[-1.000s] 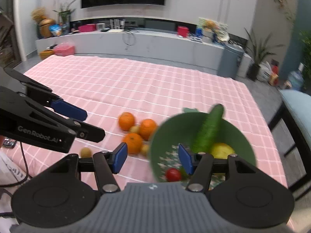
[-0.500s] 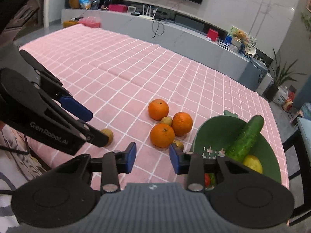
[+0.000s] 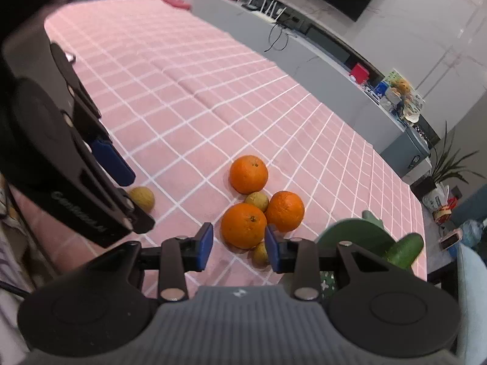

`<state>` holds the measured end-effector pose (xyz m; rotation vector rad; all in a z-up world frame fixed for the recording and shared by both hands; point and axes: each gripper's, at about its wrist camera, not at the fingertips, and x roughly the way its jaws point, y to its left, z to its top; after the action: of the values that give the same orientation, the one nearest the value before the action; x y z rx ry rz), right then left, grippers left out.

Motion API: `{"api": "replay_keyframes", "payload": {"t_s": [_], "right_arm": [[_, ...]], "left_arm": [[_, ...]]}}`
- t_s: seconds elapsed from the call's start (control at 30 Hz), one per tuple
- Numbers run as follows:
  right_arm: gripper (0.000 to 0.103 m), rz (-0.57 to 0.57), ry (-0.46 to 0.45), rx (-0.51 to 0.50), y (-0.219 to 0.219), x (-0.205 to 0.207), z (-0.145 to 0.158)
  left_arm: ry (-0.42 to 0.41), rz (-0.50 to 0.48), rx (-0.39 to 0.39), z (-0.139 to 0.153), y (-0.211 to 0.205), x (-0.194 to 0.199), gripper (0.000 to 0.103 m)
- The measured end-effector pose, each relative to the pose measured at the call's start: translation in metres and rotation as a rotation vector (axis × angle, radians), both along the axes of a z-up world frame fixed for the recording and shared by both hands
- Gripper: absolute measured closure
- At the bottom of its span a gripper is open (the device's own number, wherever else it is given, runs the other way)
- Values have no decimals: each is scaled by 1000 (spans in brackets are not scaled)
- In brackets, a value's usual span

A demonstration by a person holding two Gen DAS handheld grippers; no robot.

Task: Organize fruits
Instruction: 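Grasp another orange with the right tool while the left tool grasps a small brown fruit, then carry the orange into the colander and open the right tool while the left tool drops the brown fruit in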

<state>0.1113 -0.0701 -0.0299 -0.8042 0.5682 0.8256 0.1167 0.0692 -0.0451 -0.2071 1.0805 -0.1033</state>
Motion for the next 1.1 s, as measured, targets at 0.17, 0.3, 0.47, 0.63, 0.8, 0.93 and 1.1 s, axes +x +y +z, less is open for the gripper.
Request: {"api": "replay_keyframes", "payload": {"t_s": [0.17,0.3,0.47,0.63,0.8,0.93,1.1], "right_arm": [[70,19,-32,-68,12,10,-15],[70,42,-64,-112,21,14,-26],[65,46,-71,-138,28,19,-36],[64,27,-71,-131,29,22,-38],[65,14,-47,-106,27,22,-31],[65,5,-11,-60,22,21,-15],[65,-24,48,32,10,23,14]], "left_arm": [[26,6,-2,-6,2,5,68],[15,13,-24,-6,6,7,74],[6,14,-33,-6,8,6,75],[1,20,-37,-5,7,4,75],[4,52,-46,-4,9,2,75],[-13,100,-72,5,15,-3,75],[-64,129,-68,27,15,-10,75]]}}
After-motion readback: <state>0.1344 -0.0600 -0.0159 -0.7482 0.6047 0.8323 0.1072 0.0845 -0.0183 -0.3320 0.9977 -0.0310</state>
